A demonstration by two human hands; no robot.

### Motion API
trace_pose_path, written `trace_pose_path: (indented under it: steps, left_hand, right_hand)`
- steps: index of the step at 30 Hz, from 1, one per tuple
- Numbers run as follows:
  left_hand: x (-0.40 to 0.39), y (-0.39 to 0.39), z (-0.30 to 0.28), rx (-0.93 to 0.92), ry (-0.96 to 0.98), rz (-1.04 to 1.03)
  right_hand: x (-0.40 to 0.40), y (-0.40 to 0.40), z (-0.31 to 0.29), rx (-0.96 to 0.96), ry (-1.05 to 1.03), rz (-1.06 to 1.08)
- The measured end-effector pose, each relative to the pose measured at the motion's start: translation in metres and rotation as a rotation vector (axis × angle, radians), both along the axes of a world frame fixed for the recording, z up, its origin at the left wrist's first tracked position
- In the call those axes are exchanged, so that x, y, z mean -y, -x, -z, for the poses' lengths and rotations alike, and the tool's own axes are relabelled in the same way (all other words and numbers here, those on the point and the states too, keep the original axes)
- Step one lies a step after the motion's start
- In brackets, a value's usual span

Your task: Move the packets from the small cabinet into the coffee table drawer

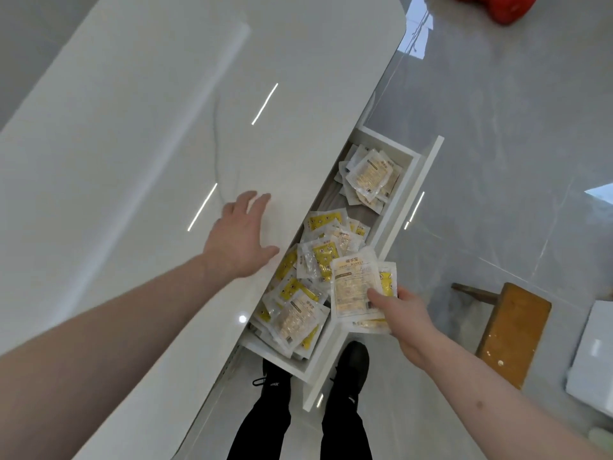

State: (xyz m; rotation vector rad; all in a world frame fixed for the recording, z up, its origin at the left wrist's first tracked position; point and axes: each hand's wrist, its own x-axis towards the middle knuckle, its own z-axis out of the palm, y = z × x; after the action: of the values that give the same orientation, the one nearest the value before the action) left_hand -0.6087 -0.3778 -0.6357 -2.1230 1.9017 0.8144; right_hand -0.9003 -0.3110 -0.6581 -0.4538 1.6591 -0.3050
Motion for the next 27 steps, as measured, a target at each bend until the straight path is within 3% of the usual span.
trace_pose_path:
  steps: [3, 5, 10, 16, 22, 27]
  left_hand:
    - [0.007, -0.022, 0.024, 0.157, -0.263, -0.012]
    - [-0.004, -0.025, 0.039, 0.202, -0.314, 0.049]
    - [-0.012, -0.020, 0.045, 0.190, -0.347, 0.042]
    - [-0.009, -0.018, 0.045, 0.220, -0.388, 0.059]
    - [-0.009, -0.017, 0.042, 0.224, -0.385, 0.065]
    - [-0.009, -0.017, 0.043, 0.225, -0.373, 0.072]
  right_hand:
    - [0.016, -0.019, 0.013, -0.003, 0.001, 0.052]
    - [0.026, -0.028, 0.021, 0.001, 0.000, 0.091]
    - [0.050, -0.041, 0.033, -0.041, 0.056, 0.167]
    - [0.041, -0.049, 0.039, -0.234, 0.042, 0.138]
    - [-0.002, -0.050, 0.041, -0.211, -0.078, 0.201]
    - [-0.005, -0.049, 0.031, -0.175, -0.019, 0.193]
